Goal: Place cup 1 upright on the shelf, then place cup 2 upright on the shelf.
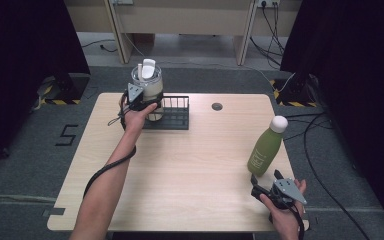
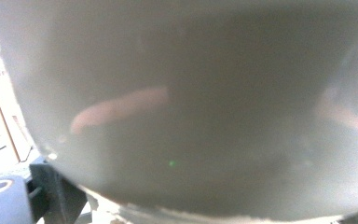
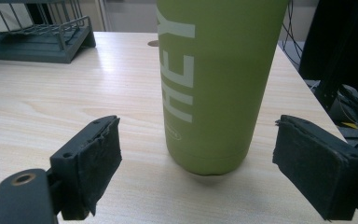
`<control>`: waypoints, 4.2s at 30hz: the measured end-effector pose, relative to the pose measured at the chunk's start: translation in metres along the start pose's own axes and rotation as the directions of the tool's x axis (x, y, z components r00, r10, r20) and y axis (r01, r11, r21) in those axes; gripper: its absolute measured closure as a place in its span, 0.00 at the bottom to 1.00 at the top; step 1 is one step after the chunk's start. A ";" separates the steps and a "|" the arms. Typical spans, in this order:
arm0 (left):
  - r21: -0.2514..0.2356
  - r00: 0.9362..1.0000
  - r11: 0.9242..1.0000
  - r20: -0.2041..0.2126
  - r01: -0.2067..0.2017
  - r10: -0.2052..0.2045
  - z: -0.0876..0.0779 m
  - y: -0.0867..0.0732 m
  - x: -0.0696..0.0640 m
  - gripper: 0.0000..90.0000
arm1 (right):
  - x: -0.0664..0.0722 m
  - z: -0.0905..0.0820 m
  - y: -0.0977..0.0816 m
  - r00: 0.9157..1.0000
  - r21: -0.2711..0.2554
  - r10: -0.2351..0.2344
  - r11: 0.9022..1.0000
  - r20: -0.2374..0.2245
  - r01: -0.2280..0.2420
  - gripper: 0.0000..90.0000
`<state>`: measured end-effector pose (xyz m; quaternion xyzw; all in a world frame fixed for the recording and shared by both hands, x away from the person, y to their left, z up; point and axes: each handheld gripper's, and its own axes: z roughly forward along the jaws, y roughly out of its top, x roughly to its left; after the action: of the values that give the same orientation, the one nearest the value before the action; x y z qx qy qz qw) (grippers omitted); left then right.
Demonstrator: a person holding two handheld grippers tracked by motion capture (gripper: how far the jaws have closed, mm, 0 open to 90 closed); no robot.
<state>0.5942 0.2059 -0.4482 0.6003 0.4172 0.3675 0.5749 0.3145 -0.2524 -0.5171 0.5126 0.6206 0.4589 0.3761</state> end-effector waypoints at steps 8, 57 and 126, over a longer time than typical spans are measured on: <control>-0.006 1.000 1.000 -0.015 -0.002 0.002 -0.003 0.001 -0.003 0.06 | 0.000 0.000 0.000 1.000 0.001 -0.001 1.000 0.000 0.001 0.16; 0.041 0.999 0.999 0.012 -0.031 0.031 -0.057 -0.002 -0.002 0.06 | 0.004 0.000 0.001 1.000 0.006 -0.014 1.000 -0.006 0.014 0.16; 0.039 0.995 0.998 0.094 -0.039 0.035 -0.162 -0.030 -0.014 0.07 | 0.000 0.000 0.040 0.998 -0.086 -0.052 0.995 0.031 0.054 0.11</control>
<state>0.4372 0.2547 -0.4660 0.6358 0.3863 0.3412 0.5745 0.3256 -0.2506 -0.4792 0.4855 0.6080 0.4681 0.4189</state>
